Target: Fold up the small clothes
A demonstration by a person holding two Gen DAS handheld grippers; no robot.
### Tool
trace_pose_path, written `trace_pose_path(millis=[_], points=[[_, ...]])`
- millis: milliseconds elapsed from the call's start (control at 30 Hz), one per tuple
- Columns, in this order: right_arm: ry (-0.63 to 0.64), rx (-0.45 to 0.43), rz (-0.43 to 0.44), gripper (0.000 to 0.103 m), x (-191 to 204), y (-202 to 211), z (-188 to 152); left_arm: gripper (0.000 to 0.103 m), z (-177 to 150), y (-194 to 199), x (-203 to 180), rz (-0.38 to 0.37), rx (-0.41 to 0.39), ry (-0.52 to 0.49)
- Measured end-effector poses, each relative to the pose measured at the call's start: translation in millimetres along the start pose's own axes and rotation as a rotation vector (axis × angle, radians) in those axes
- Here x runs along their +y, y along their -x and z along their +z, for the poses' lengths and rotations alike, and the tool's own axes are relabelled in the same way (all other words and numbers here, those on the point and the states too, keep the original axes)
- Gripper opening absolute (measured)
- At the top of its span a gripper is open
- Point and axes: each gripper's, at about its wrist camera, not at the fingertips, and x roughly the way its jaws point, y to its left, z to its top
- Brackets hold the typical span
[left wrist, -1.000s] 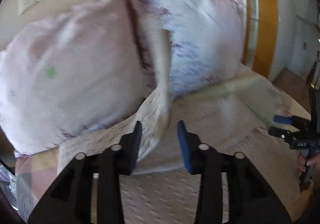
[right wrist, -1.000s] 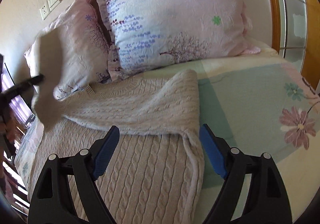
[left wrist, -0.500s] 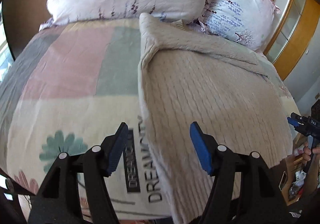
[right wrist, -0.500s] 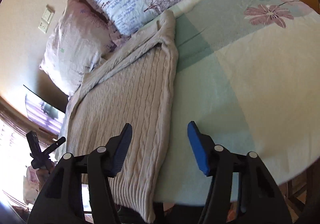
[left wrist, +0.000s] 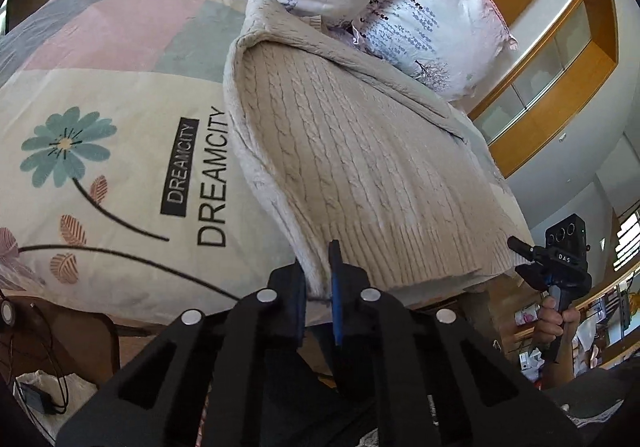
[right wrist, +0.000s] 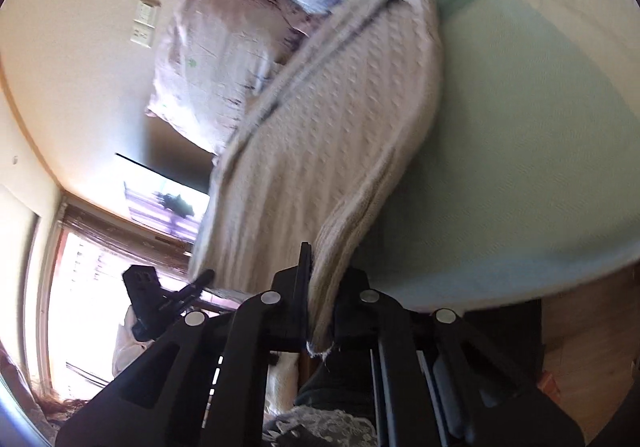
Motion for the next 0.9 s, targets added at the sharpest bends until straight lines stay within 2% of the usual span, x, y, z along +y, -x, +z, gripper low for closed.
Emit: trace_pose_path(millis=[67, 133, 200, 267, 367, 467, 533, 600, 633, 667, 700, 733, 767, 900], points=[[0.037, -0.059, 0.048, 0.008, 17, 5, 18, 0.007, 19, 4, -1, -0.04, -0.028, 0.004], [0.068, -0.13, 0.102, 0.008, 33, 12, 44, 0.007, 54, 13, 0, -0.049, -0.103, -0.008], [0.079, -0.195, 0.155, 0.008, 45, 14, 76, 0.007, 99, 18, 2, -0.033, -0.184, -0.021], [0.092, -0.253, 0.173, 0.008, 52, 10, 111, 0.007, 150, 12, 3, 0.013, -0.249, -0.038], [0.1, -0.332, 0.148, 0.008, 51, -6, 170, 0.007, 218, -20, 4, 0.063, -0.282, -0.041], [0.036, -0.384, 0.117, 0.008, 26, -30, 228, 0.007, 271, -66, 7, 0.11, -0.278, -0.045], [-0.026, -0.376, -0.015, 0.009, 4, -72, 266, 0.013, 296, -112, 15, 0.171, -0.227, -0.046], [-0.064, -0.33, -0.139, 0.016, -18, -98, 283, 0.029, 306, -139, 31, 0.215, -0.169, 0.009], [-0.092, -0.311, -0.171, 0.027, -28, -105, 287, 0.049, 305, -141, 41, 0.208, -0.168, 0.052], [-0.113, -0.329, -0.154, 0.046, -38, -103, 287, 0.059, 301, -136, 50, 0.186, -0.187, 0.081], [-0.106, -0.365, -0.132, 0.058, -43, -98, 284, 0.07, 295, -128, 57, 0.163, -0.208, 0.094], [-0.076, -0.425, -0.13, 0.081, -45, -89, 280, 0.071, 290, -123, 64, 0.145, -0.207, 0.096], [-0.064, -0.453, -0.138, 0.086, -44, -83, 279, 0.071, 284, -121, 71, 0.133, -0.183, 0.102], [0.008, -0.496, -0.115, 0.087, -33, -64, 278, 0.068, 265, -131, 92, 0.01, -0.073, 0.177]])
